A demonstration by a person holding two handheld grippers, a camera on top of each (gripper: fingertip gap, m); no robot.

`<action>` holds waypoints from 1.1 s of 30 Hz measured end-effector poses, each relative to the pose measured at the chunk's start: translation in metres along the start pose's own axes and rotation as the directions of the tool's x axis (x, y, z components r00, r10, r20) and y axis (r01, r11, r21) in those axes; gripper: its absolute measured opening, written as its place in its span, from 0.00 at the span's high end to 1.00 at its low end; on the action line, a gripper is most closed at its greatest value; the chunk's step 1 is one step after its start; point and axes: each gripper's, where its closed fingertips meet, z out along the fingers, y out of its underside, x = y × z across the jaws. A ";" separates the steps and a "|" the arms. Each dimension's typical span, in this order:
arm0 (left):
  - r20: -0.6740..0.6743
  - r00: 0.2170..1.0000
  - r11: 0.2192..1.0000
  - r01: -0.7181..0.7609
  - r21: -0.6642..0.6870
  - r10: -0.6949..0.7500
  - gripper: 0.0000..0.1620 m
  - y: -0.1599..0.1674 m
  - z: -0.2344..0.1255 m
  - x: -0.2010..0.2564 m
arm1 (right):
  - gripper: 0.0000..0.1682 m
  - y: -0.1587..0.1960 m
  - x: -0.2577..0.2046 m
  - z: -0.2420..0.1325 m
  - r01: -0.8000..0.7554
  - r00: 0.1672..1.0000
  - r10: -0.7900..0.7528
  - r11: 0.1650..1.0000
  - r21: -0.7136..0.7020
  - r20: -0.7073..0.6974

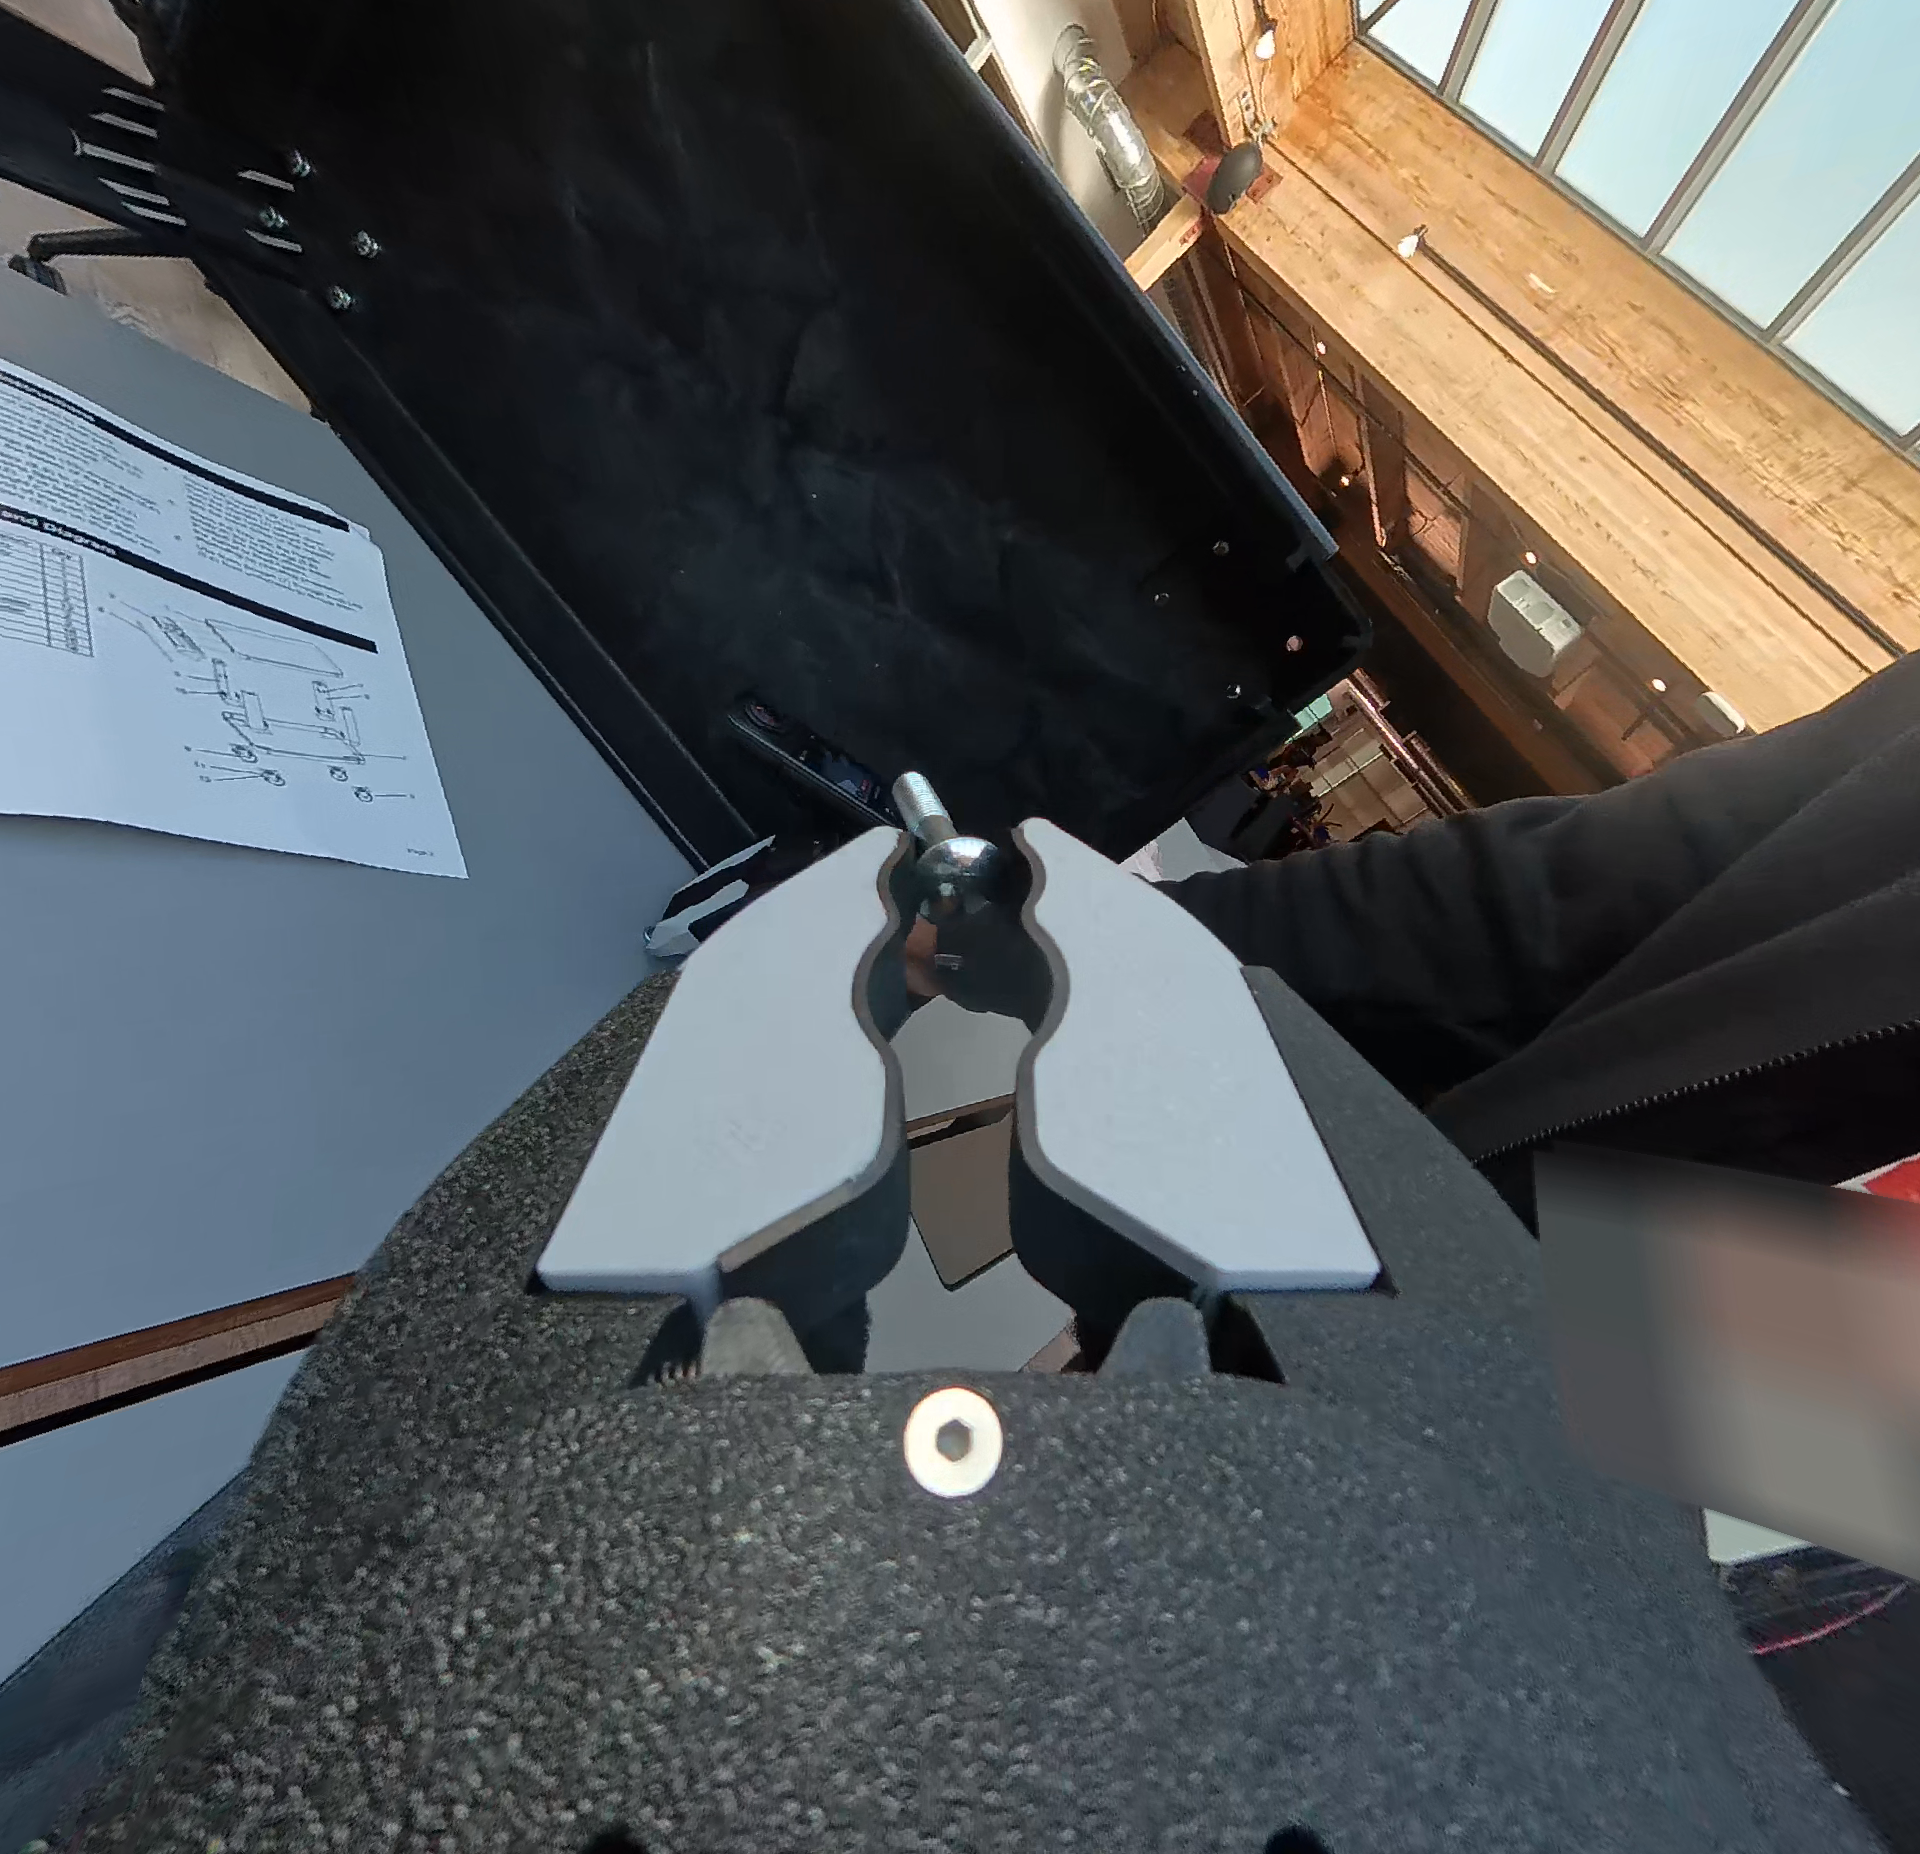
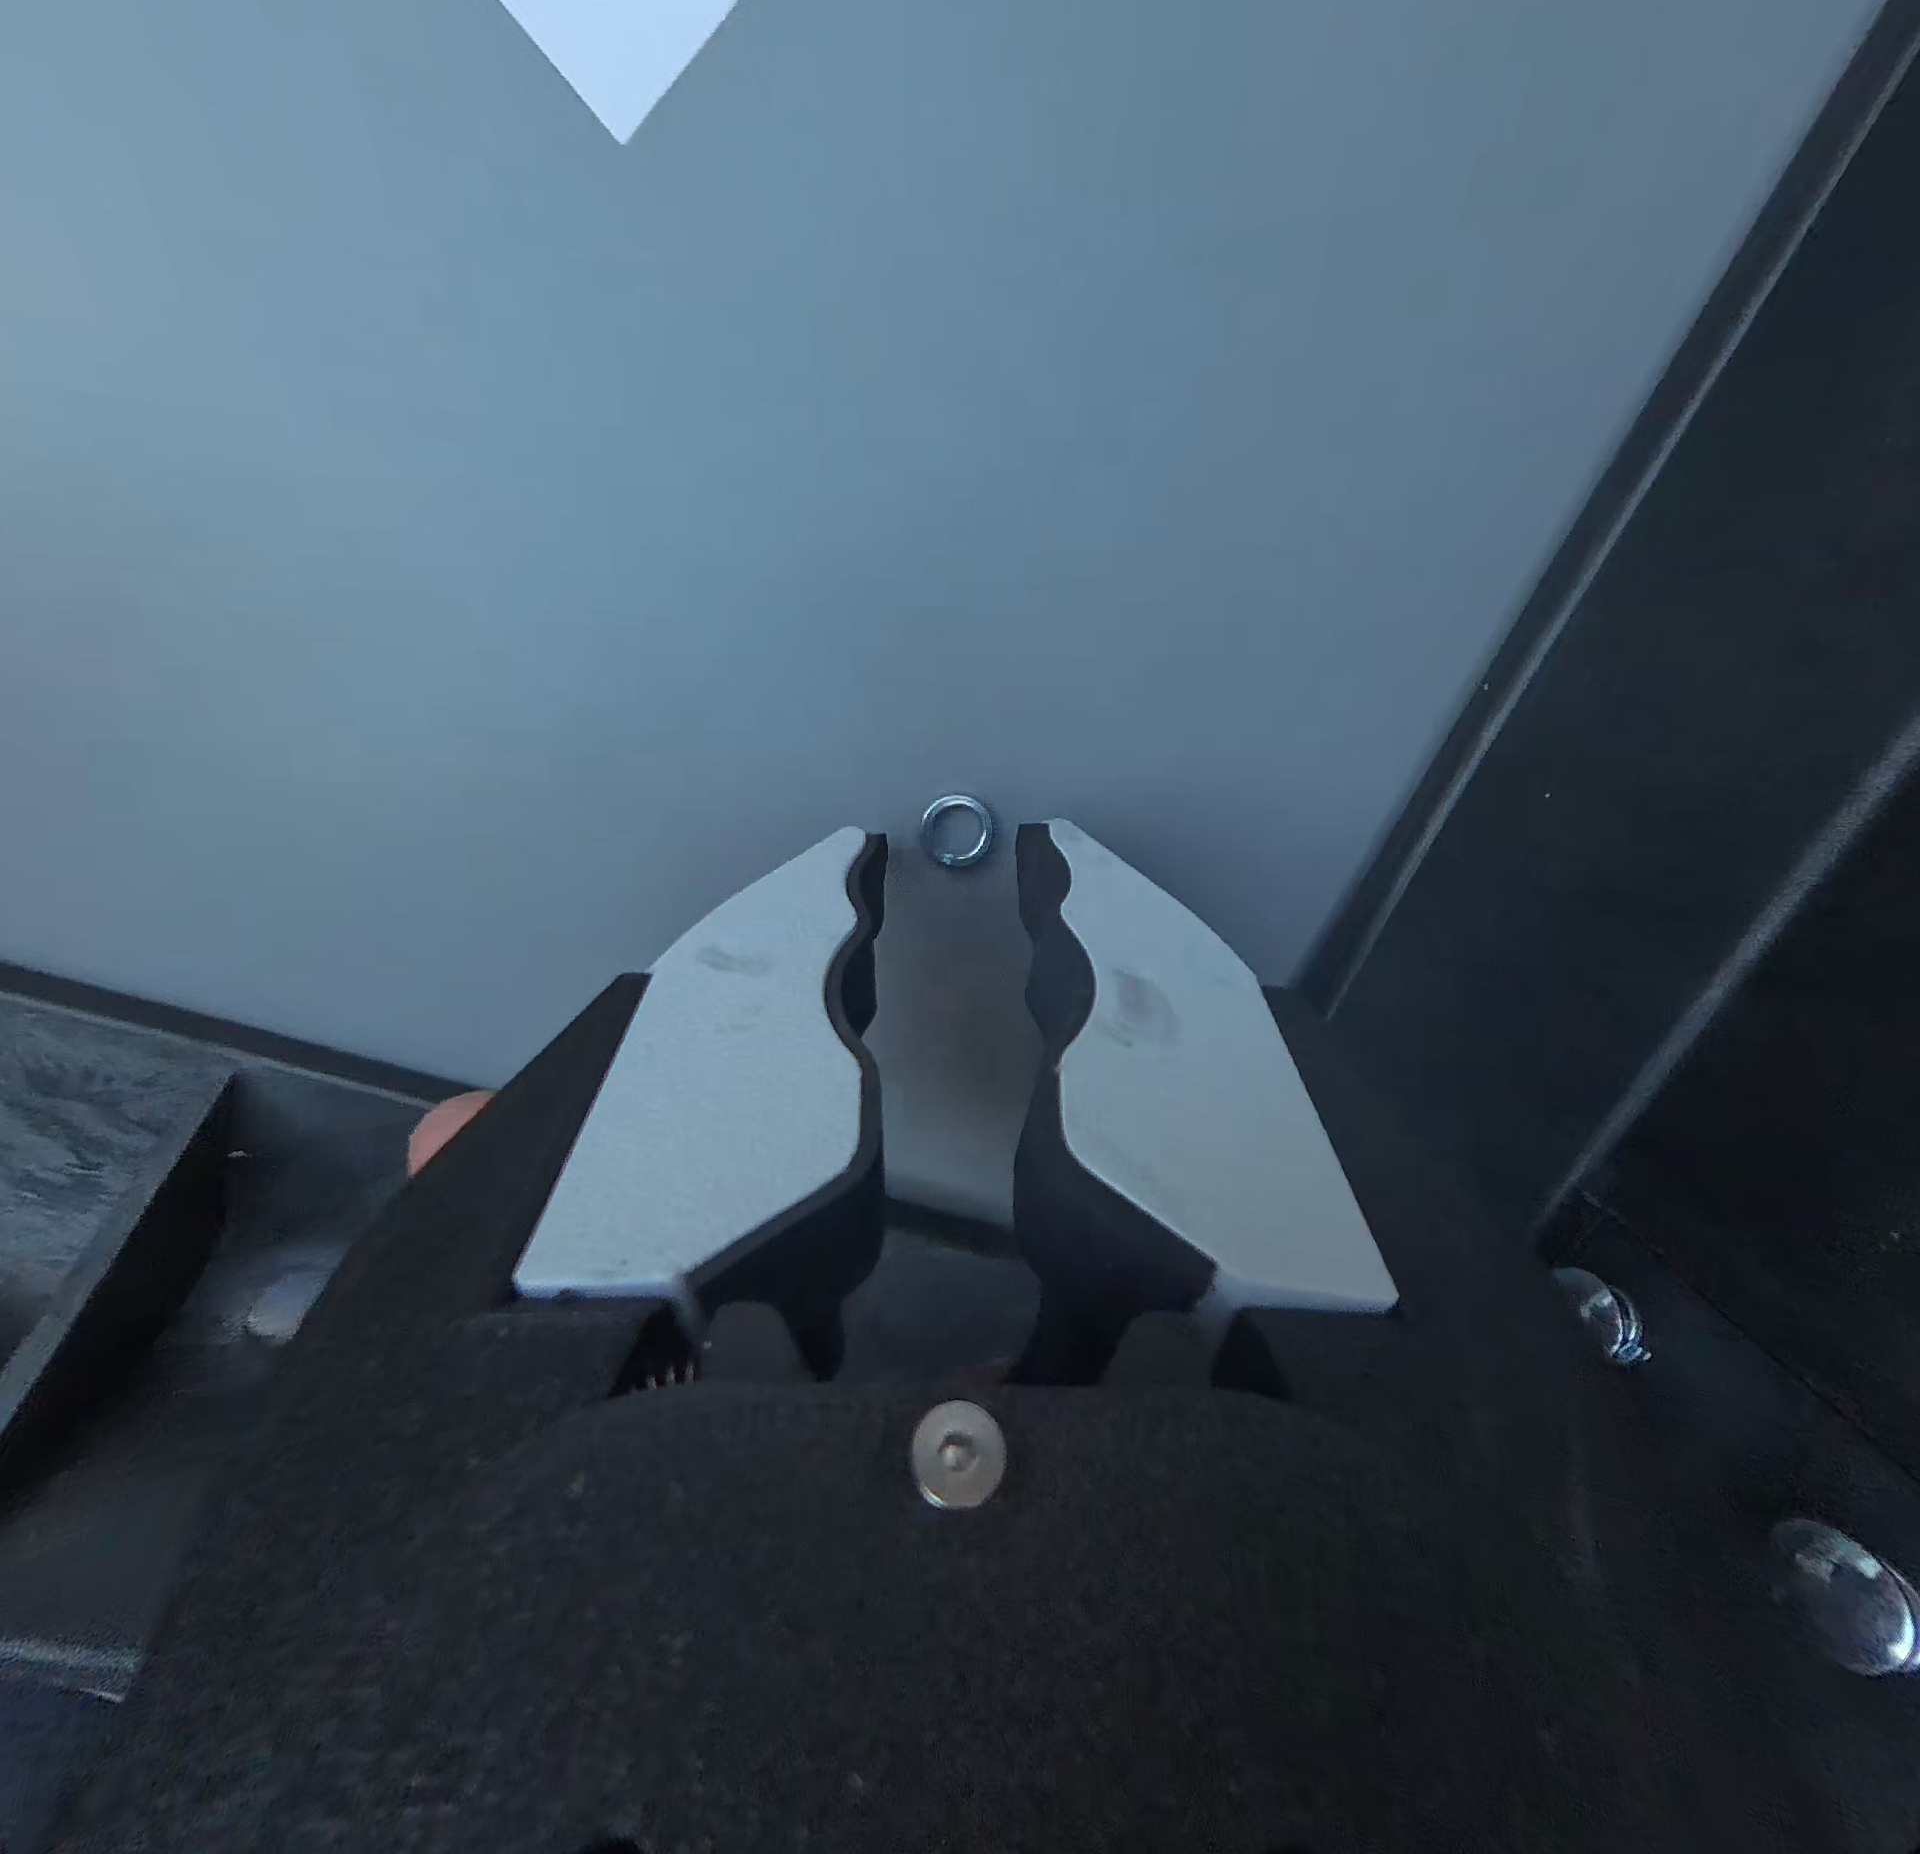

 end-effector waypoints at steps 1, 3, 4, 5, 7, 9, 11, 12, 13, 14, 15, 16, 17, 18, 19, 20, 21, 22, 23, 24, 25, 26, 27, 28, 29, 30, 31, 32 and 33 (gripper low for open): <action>0.001 1.000 1.000 0.001 -0.002 -0.001 0.90 -0.001 0.004 -0.001 | 0.85 0.001 0.000 0.002 -0.001 1.000 0.001 1.000 -0.004 0.006; -0.002 1.000 1.000 0.005 0.004 -0.005 0.90 -0.004 0.010 -0.001 | 0.86 0.001 0.000 0.004 -0.002 1.000 0.003 1.000 -0.006 0.021; -0.002 1.000 1.000 0.000 0.003 0.000 0.90 -0.006 0.014 -0.001 | 0.85 -0.001 0.001 0.004 -0.004 1.000 0.004 1.000 0.002 0.020; -0.002 1.000 1.000 -0.005 -0.002 0.005 0.90 -0.006 0.016 0.000 | 0.86 -0.002 0.001 0.005 -0.008 1.000 0.007 1.000 0.003 0.024; -0.003 1.000 1.000 -0.010 -0.009 0.010 0.90 -0.007 0.021 0.001 | 0.86 -0.002 0.001 0.005 -0.013 1.000 0.013 1.000 -0.004 0.029; -0.006 1.000 1.000 -0.011 -0.013 0.011 0.90 -0.007 0.024 0.001 | 0.86 -0.002 0.001 0.005 -0.014 1.000 0.014 1.000 -0.016 0.024; -0.005 1.000 1.000 -0.013 -0.017 0.013 0.90 -0.007 0.026 0.001 | 0.86 0.001 0.000 0.004 -0.029 0.999 0.030 0.999 -0.030 0.029; -0.005 1.000 1.000 -0.012 -0.016 0.012 0.90 -0.008 0.026 0.001 | 0.86 0.002 -0.002 0.004 -0.042 0.998 0.043 0.999 -0.033 0.038; -0.004 1.000 1.000 -0.010 -0.015 0.010 0.90 -0.008 0.027 0.001 | 0.87 0.002 -0.003 0.004 -0.054 0.997 0.056 0.998 -0.027 0.045; -0.004 1.000 1.000 -0.009 -0.015 0.009 0.90 -0.008 0.027 0.000 | 0.87 0.002 -0.004 0.004 -0.064 0.997 0.065 0.998 -0.019 0.050; -0.005 1.000 1.000 -0.009 -0.017 0.009 0.90 -0.008 0.027 0.001 | 0.88 0.002 -0.004 0.004 -0.072 0.996 0.073 0.997 -0.013 0.057; -0.005 1.000 1.000 -0.009 -0.020 0.009 0.90 -0.007 0.028 0.001 | 0.89 0.002 -0.005 0.005 -0.077 0.995 0.078 0.997 -0.011 0.064; -0.006 1.000 1.000 -0.010 -0.022 0.009 0.90 -0.007 0.028 0.001 | 0.89 0.002 -0.005 0.005 -0.079 0.995 0.079 0.997 -0.013 0.068; -0.006 1.000 1.000 -0.009 -0.023 0.009 0.90 -0.006 0.028 0.001 | 0.89 0.002 -0.005 0.005 -0.076 0.995 0.077 0.997 -0.017 0.070; -0.008 1.000 1.000 -0.007 -0.022 0.007 0.90 -0.006 0.028 0.001 | 0.89 0.002 -0.005 0.005 -0.070 0.995 0.071 0.997 -0.022 0.070; -0.009 1.000 1.000 -0.007 -0.022 0.007 0.90 -0.006 0.027 0.002 | 0.89 0.002 -0.005 0.005 -0.066 0.995 0.068 0.997 -0.027 0.071; -0.010 1.000 1.000 -0.007 -0.022 0.007 0.90 -0.006 0.027 0.002 | 0.89 0.002 -0.005 0.005 -0.066 0.995 0.068 0.997 -0.030 0.073; -0.011 1.000 1.000 -0.008 -0.024 0.008 0.90 -0.006 0.027 0.003 | 0.90 0.002 -0.005 0.005 -0.068 0.995 0.071 0.997 -0.030 0.077; -0.012 1.000 1.000 -0.009 -0.025 0.009 0.90 -0.006 0.027 0.003 | 0.93 0.002 -0.006 0.005 -0.071 0.994 0.074 0.997 -0.029 0.081; -0.013 1.000 1.000 -0.010 -0.026 0.010 0.90 -0.005 0.026 0.003 | 0.93 0.002 -0.006 0.005 -0.074 0.994 0.076 0.997 -0.029 0.084; -0.014 1.000 1.000 -0.011 -0.025 0.010 0.90 -0.006 0.026 0.004 | 0.93 0.002 -0.005 0.005 -0.076 0.993 0.078 0.997 -0.030 0.085; -0.016 1.000 1.000 -0.010 -0.023 0.010 0.90 -0.006 0.026 0.004 | 0.93 0.002 -0.005 0.005 -0.073 0.994 0.075 0.997 -0.029 0.085; -0.016 1.000 1.000 -0.008 -0.020 0.008 0.90 -0.006 0.025 0.004 | 0.93 0.002 -0.005 0.005 -0.068 0.994 0.070 0.997 -0.027 0.085; -0.018 1.000 1.000 -0.004 -0.016 0.004 0.90 -0.006 0.025 0.005 | 0.93 0.002 -0.005 0.005 -0.065 0.994 0.067 0.998 -0.027 0.084; -0.020 1.000 1.000 0.002 -0.012 -0.002 0.90 -0.006 0.024 0.005 | 0.93 0.002 -0.005 0.005 -0.063 0.994 0.065 0.998 -0.027 0.084; -0.020 1.000 1.000 0.007 -0.008 -0.007 0.90 -0.006 0.023 0.005 | 0.93 0.002 -0.005 0.005 -0.060 0.995 0.062 0.998 -0.028 0.081; -0.020 1.000 1.000 0.011 -0.006 -0.012 0.90 -0.006 0.022 0.005 | 0.93 0.002 -0.005 0.005 -0.052 0.996 0.053 0.998 -0.027 0.074; -0.020 1.000 1.000 0.013 -0.008 -0.013 0.90 -0.005 0.022 0.005 | 0.93 0.003 -0.005 0.005 -0.043 0.997 0.044 0.999 -0.025 0.067; -0.019 1.000 1.000 0.011 -0.011 -0.011 0.90 -0.004 0.021 0.005 | 0.93 0.003 -0.005 0.005 -0.036 0.997 0.037 0.999 -0.024 0.061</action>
